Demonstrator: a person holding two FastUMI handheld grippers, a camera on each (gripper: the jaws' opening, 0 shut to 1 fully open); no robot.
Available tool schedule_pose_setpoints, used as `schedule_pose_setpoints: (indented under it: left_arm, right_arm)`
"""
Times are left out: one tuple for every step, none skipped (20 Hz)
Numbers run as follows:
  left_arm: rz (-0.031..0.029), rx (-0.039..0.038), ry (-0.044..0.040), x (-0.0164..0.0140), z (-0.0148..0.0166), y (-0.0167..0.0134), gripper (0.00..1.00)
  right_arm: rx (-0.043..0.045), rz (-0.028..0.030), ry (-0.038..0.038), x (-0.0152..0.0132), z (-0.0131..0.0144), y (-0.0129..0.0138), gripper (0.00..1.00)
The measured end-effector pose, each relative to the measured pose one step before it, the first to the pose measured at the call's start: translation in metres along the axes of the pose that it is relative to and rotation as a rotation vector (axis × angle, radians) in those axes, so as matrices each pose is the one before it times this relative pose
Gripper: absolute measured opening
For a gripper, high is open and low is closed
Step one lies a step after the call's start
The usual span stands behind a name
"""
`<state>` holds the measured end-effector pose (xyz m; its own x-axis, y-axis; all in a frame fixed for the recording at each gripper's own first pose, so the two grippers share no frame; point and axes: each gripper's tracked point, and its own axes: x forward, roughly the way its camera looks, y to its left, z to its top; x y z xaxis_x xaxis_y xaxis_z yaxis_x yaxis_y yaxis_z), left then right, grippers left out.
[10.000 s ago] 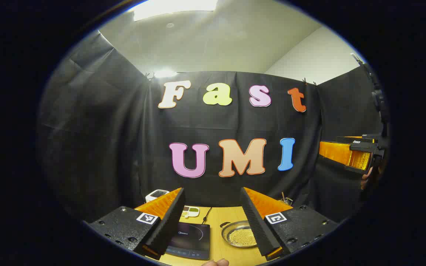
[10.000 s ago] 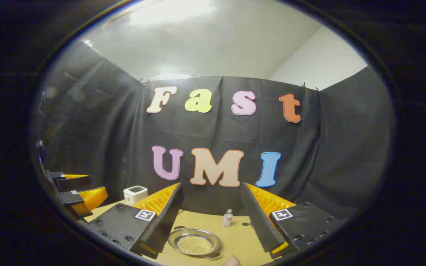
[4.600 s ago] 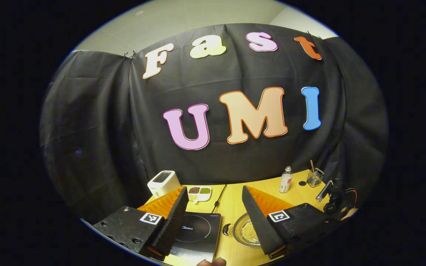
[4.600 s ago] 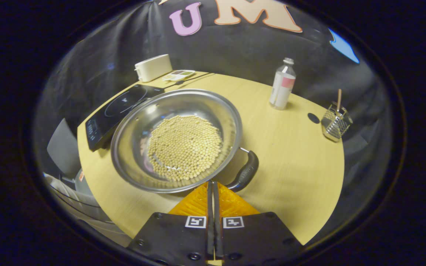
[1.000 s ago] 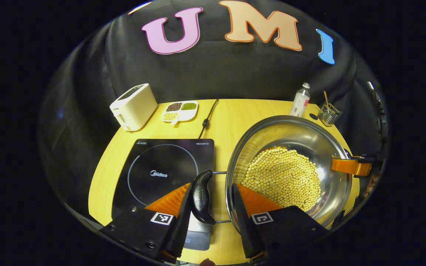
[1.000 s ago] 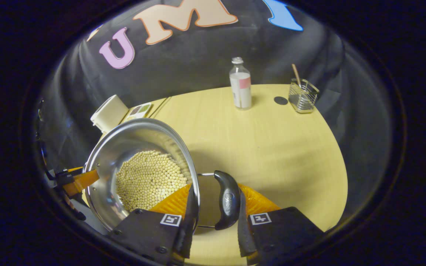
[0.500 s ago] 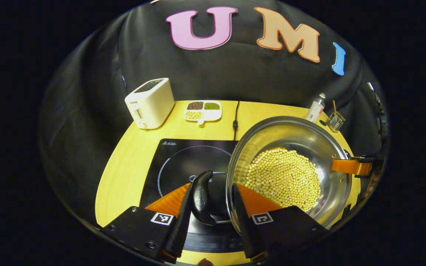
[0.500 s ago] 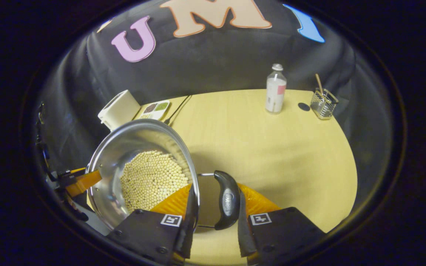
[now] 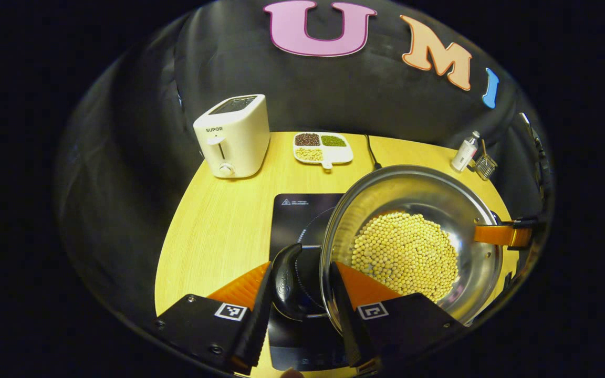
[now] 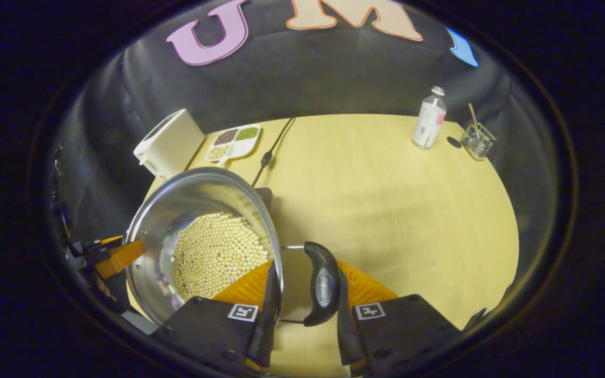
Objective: First push the handle of the pot to place it horizontally, then grasp the pot with both hands and set it on the induction cooktop.
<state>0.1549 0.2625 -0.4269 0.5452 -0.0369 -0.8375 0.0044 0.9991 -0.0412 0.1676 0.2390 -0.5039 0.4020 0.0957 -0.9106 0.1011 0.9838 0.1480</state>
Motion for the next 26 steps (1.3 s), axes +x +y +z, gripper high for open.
schedule_pose_setpoints:
  left_arm:
    - [-0.00314, -0.00078, 0.00706, 0.00420, -0.00084, 0.00540, 0.63]
    - [0.00024, 0.00572, -0.00703, -0.00114, 0.00420, 0.00348, 0.62]
    - [0.00029, 0.00830, -0.01379, 0.00489, 0.00407, 0.00288, 0.62]
    - [0.00196, 0.01197, 0.01082, 0.00111, -0.00053, 0.00288, 0.62]
    - [0.00296, 0.01387, -0.01561, 0.00280, 0.00369, 0.00391, 0.61]
    - [0.00205, 0.00685, -0.00419, 0.00235, 0.00259, 0.00464, 0.62]
    - [0.00378, 0.00006, -0.00191, 0.00148, 0.00117, 0.00539, 0.61]
    - [0.00383, -0.00919, -0.00658, 0.00053, 0.00193, 0.00609, 0.61]
    - [0.00768, -0.00955, -0.00375, -0.00323, 0.00139, 0.00334, 0.61]
    - [0.00904, 0.00641, -0.01112, -0.00094, 0.00232, 0.00554, 0.62]
    - [0.00839, 0.01336, -0.00994, 0.00341, -0.00024, 0.00962, 0.62]
    - [0.00882, 0.01259, -0.00722, 0.00383, 0.00003, 0.00765, 0.62]
    - [0.00669, 0.01067, -0.01084, 0.00239, 0.00304, 0.00196, 0.62]
    - [0.00427, 0.00133, 0.00491, 0.00172, -0.00154, 0.00154, 0.63]
    - [0.00852, -0.00551, 0.00228, -0.00229, -0.00053, 0.00091, 0.63]
    - [0.01274, -0.00584, 0.00496, -0.00090, -0.00080, 0.00046, 0.65]
    - [0.01069, 0.00367, 0.00800, 0.00060, -0.00206, -0.00057, 0.66]
    - [0.00301, 0.00937, 0.00682, 0.00006, -0.00020, -0.00102, 0.69]
    - [0.00768, 0.00506, -0.00465, -0.00100, 0.00186, 0.00027, 0.72]
    - [0.00916, 0.00180, -0.01449, -0.00145, 0.00480, 0.00034, 0.72]
    - [0.00879, 0.00832, -0.01736, -0.00209, 0.00459, 0.00049, 0.73]
    - [0.01559, 0.01624, -0.01837, -0.00293, 0.00486, 0.00276, 0.74]
    - [0.02087, 0.01633, -0.01585, -0.00493, 0.00626, 0.00419, 0.75]
    - [0.01296, 0.00968, -0.01950, -0.00430, 0.00601, 0.00277, 0.78]
    - [0.00570, 0.00614, -0.01693, -0.00517, 0.00449, -0.00101, 0.80]
    - [0.00440, 0.00074, -0.01691, -0.00489, 0.00381, -0.00003, 0.80]
  right_arm:
    - [-0.00116, -0.00484, 0.00716, 0.00168, -0.00080, 0.00451, 0.46]
    - [0.00534, -0.00045, 0.00423, 0.00317, -0.00092, 0.00504, 0.46]
    - [0.00507, -0.00245, -0.00020, 0.00148, 0.00095, 0.00382, 0.52]
    - [0.00488, -0.00283, 0.00614, -0.00015, -0.00167, 0.00270, 0.52]
    - [0.01252, 0.00012, 0.00368, 0.00130, 0.00013, 0.00409, 0.52]
    - [0.00641, -0.00106, 0.00512, 0.00142, -0.00052, 0.00558, 0.52]
    - [0.00189, 0.00049, 0.00131, 0.00202, -0.00093, 0.00499, 0.52]
    - [-0.00202, 0.00077, -0.00018, 0.00131, -0.00049, 0.00647, 0.52]
    - [0.00210, 0.00310, -0.00176, 0.00239, 0.00181, 0.00675, 0.52]
    - [0.00367, 0.00472, 0.00246, 0.00261, 0.00017, 0.00664, 0.52]
    - [-0.00272, 0.00313, 0.00509, 0.00308, 0.00009, 0.00676, 0.52]
    - [-0.00175, 0.00372, 0.00175, 0.00357, 0.00028, 0.00455, 0.52]
    - [0.00138, 0.00600, 0.00781, 0.00213, -0.00007, 0.00285, 0.52]
    - [0.00645, 0.00234, -0.00535, 0.00001, 0.00136, 0.00118, 0.58]
    - [-0.00257, 0.00619, 0.00473, 0.00078, 0.00063, 0.00022, 0.52]
    - [-0.00105, 0.00875, 0.00716, -0.00111, 0.00087, 0.00041, 0.46]
    - [0.00066, 0.00813, 0.00785, 0.00143, 0.00049, -0.00061, 0.48]
    - [0.00196, 0.00543, 0.01243, 0.00080, -0.00223, -0.00101, 0.50]
    - [0.00041, -0.00591, 0.00667, -0.00224, -0.00045, -0.00196, 0.58]
    - [-0.00060, -0.00140, -0.00446, 0.00027, 0.00222, -0.00151, 0.61]
    - [-0.00808, -0.00770, -0.01117, -0.00313, 0.00225, -0.00314, 0.64]
    - [-0.00578, 0.00039, -0.01410, -0.00499, 0.00195, -0.00312, 0.66]
    - [-0.00284, -0.00031, -0.01300, -0.00279, 0.00212, -0.00196, 0.77]
    - [0.00276, 0.00751, -0.01284, -0.00443, 0.00198, -0.00113, 0.87]
    - [0.00691, 0.00524, -0.01373, -0.00605, 0.00336, -0.00153, 0.98]
    - [0.00965, 0.00850, -0.01312, -0.00539, 0.00460, -0.00215, 1.00]
